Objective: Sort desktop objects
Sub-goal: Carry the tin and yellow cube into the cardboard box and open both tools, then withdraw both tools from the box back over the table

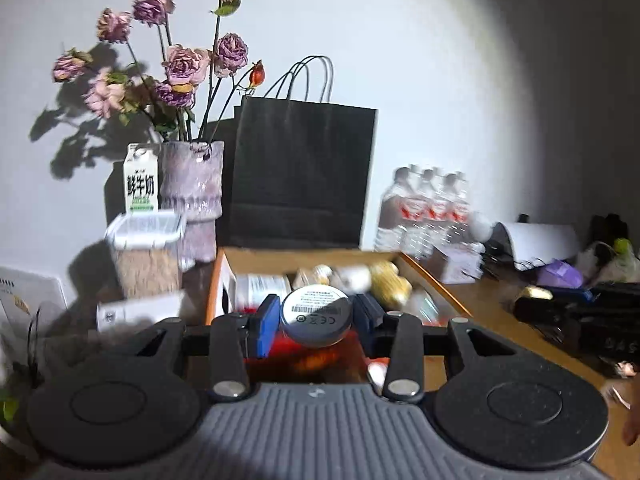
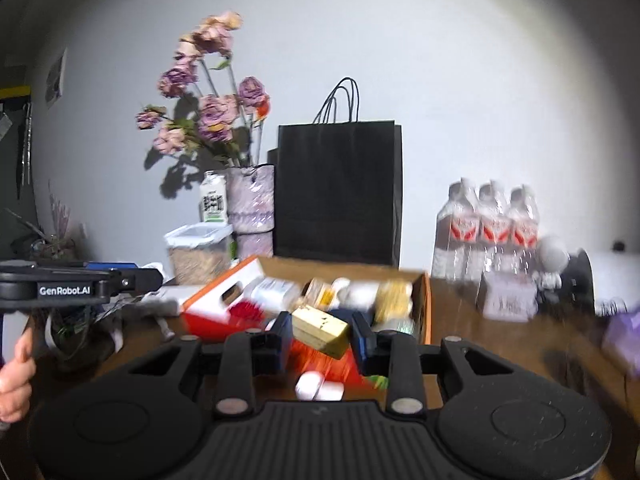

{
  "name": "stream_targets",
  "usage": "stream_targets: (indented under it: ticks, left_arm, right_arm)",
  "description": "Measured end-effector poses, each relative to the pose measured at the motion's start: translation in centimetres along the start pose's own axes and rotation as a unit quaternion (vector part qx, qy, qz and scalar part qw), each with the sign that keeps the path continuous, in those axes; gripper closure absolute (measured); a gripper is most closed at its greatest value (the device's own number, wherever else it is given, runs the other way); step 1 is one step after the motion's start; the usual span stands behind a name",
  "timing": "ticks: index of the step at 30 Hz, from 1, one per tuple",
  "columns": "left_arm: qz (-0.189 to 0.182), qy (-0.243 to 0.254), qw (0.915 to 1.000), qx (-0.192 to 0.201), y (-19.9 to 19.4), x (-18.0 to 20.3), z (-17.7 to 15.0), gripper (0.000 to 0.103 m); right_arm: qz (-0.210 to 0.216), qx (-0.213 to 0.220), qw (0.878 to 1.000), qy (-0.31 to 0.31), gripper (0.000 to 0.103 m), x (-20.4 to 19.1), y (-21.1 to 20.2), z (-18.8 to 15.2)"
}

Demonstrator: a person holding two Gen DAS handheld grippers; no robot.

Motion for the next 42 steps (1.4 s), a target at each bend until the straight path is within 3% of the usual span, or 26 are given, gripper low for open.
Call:
stream_targets:
  ticks: [3,7,12,16,17,20,23,25,34,42]
  left_arm:
    - [-0.016,-0.005,0.9987,-0.049,5.5,0.1,2.0,0.062]
    - [-0.025,-0.005,0.9921,-0.123,13.0,0.2,2.2,0.062]
    - [0.006,0.006,0.9819,-0.189,20.7,0.2,0.1,0.062]
    - [0.009,0.016,0.9786,-0.205,23.3,0.4,-1.5,0.059]
    - [0.009,0.018,0.9784,-0.206,23.5,0.4,-1.6,0.057]
    - [0.015,0.026,0.9782,-0.206,23.5,0.4,-1.7,0.038]
    - [0.024,0.03,0.9811,-0.189,22.6,0.1,-0.9,0.036]
    - [0.027,0.029,0.9833,-0.178,21.9,0.0,0.0,0.028]
    - [0.034,0.024,0.9885,-0.145,16.0,0.1,1.8,0.008]
    - [0.032,0.03,0.9939,-0.101,9.0,0.4,2.0,0.004]
  right_arm:
    - [0.006,-0.037,0.999,0.013,0.073,2.3,4.6,2.8]
    - [0.033,-0.106,0.992,0.052,0.073,5.3,11.6,3.7]
    - [0.013,-0.195,0.976,0.095,0.073,8.8,19.5,0.3]
    - [-0.017,-0.238,0.967,0.09,0.073,9.9,22.8,-2.6]
    - [-0.02,-0.242,0.966,0.093,0.068,10.1,23.2,-3.0]
    - [-0.011,-0.235,0.966,0.104,0.05,9.9,23.1,-3.1]
    - [-0.017,-0.215,0.972,0.097,0.049,9.9,22.2,-2.0]
    - [-0.016,-0.202,0.975,0.088,0.046,9.5,21.3,-1.1]
    - [-0.042,-0.143,0.988,0.031,0.037,5.9,15.6,1.4]
    - [-0.039,-0.098,0.994,-0.001,0.032,1.6,9.7,1.3]
Point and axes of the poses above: each gripper's, at about its wrist camera, not at the fingertips, and y roughly the way its jaws point, x to its right, z to its top, the point moved 10 cm from there along y, roughly the way its jaws point, and after that the axes turned 10 degrees about z, right-handed, at the moved point
